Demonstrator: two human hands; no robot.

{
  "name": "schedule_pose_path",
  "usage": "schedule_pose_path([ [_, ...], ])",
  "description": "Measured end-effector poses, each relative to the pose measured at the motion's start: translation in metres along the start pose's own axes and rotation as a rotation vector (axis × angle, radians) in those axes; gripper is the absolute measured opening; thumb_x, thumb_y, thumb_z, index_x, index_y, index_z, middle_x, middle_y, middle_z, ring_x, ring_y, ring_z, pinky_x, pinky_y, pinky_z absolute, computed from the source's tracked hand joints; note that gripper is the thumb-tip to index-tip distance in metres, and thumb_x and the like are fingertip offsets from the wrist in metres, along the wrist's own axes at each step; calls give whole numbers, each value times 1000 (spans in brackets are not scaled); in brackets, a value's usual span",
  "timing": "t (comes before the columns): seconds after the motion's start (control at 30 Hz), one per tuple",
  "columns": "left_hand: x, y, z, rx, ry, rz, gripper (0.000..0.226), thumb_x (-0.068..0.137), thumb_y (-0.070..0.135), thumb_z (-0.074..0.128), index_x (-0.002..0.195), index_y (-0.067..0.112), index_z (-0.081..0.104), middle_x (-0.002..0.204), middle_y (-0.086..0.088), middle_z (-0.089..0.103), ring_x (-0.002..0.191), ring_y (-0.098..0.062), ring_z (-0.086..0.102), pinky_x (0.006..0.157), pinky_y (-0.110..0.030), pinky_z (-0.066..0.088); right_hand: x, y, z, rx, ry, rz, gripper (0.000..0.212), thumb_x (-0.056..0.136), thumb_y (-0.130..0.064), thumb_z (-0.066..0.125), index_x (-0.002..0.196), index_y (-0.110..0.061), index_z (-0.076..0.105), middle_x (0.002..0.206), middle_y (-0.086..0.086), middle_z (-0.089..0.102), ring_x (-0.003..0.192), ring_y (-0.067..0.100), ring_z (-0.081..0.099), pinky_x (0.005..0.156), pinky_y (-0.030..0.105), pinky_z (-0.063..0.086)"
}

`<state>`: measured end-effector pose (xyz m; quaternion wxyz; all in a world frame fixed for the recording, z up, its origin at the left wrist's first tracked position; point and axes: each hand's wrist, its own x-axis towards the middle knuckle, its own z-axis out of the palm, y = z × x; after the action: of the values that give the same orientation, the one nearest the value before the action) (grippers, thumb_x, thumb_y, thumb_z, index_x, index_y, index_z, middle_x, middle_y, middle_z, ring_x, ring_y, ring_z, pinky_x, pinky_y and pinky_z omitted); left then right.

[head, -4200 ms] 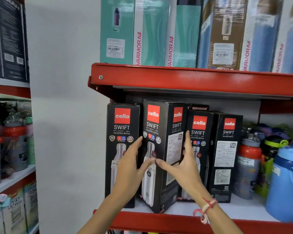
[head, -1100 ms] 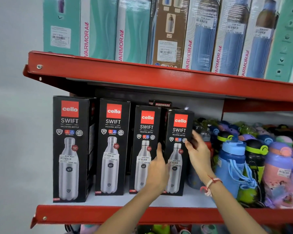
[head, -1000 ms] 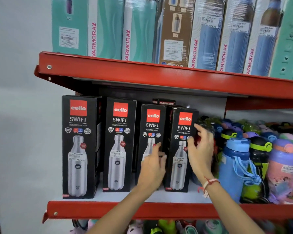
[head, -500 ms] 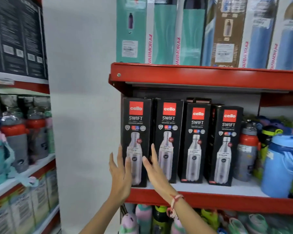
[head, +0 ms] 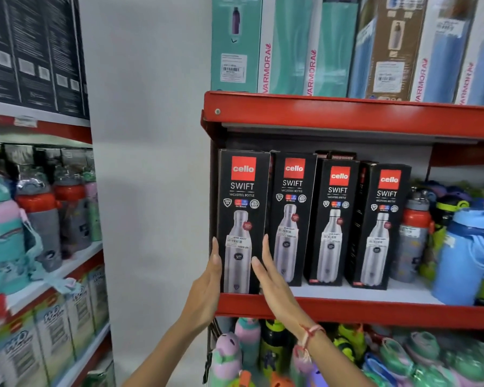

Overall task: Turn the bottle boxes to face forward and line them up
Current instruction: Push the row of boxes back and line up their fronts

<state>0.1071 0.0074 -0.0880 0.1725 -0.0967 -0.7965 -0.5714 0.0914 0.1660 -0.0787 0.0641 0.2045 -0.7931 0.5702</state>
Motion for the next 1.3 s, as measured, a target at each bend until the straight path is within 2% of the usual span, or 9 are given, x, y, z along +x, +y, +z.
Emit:
schedule_pose_path([
  [0.13, -1, 5, 8, 54, 45, 3, 54, 90, 68, 10, 143, 58, 4, 154, 14, 30, 139, -19, 36, 114, -34, 28, -1, -3, -8, -21, -25, -12, 61, 96, -57, 32, 145, -57, -3, 142, -38, 4, 133, -8, 10, 114, 32, 14],
  [0.3, -4, 23, 40, 170, 516, 262, 42, 96, 42, 31, 136, 32, 40, 128, 4, 43, 119, -4, 41, 100, -17, 32, 3, 9, -37, 6, 222, -67, 54, 97, -50, 38, 148, -42, 25, 154, -17, 29, 143, 4, 26, 118, 34, 23],
  [0.4, 4, 42, 75, 143, 287, 400, 33, 99, 39, 33, 130, 36, 41, 128, 12, 50, 119, 1, 48, 102, -20, 39, 8, 21, -66, 30, 353, 16, 50, 98, -47, 37, 146, -35, 31, 150, -6, 39, 139, 13, 37, 111, 32, 32],
  [0.5, 18, 50, 111, 66, -1, 229, 60, 95, 56, 25, 149, 33, 12, 158, 13, 15, 146, 0, 9, 117, -23, 11, 9, 35, -85, 37, 292, 138, 62, 95, -55, 35, 151, -34, 21, 159, -6, 26, 145, 17, 26, 117, 40, 25],
  [0.6, 29, 46, 117, -39, 16, 39, 83, 84, 75, 17, 150, 32, -9, 162, 9, -5, 144, -2, -5, 112, -26, 2, 9, 37, -78, 50, 200, 203, 64, 96, -56, 31, 153, -37, 9, 162, -9, 13, 149, 19, 16, 119, 43, 17],
  [0.77, 33, 42, 105, 21, -3, -105, 67, 86, 68, 8, 146, 45, -11, 161, 6, 16, 144, -29, 26, 117, -48, 19, 11, 21, -68, 8, 73, 220, 62, 97, -57, 25, 151, -42, -1, 162, -11, 11, 149, 19, 15, 117, 38, 14],
  [0.87, 15, 42, 115, 76, -11, -92, 62, 85, 70, 5, 144, 52, -7, 159, 11, 18, 146, -26, 23, 119, -50, 17, -4, 35, -80, -21, 31, 216, 64, 95, -61, 26, 150, -44, -4, 162, -10, 16, 148, 18, 18, 116, 37, 18],
  [1.2, -11, 58, 112, 67, -23, -52, 58, 89, 64, 7, 146, 50, 0, 150, 19, 23, 135, -2, 26, 102, -20, 18, -30, 37, -104, -120, 9, 94, 70, 92, -63, 33, 149, -47, -5, 140, -24, 27, 140, 8, 26, 112, 31, 23],
  [1.3, -16, 61, 108, 127, -17, -58, 58, 89, 62, 7, 146, 49, -1, 129, 18, 52, 109, 5, 50, 89, -4, 29, -36, 38, -103, -153, 25, 78, 68, 92, -63, 34, 147, -51, -3, 125, -25, 29, 115, 2, 42, 95, 23, 30],
])
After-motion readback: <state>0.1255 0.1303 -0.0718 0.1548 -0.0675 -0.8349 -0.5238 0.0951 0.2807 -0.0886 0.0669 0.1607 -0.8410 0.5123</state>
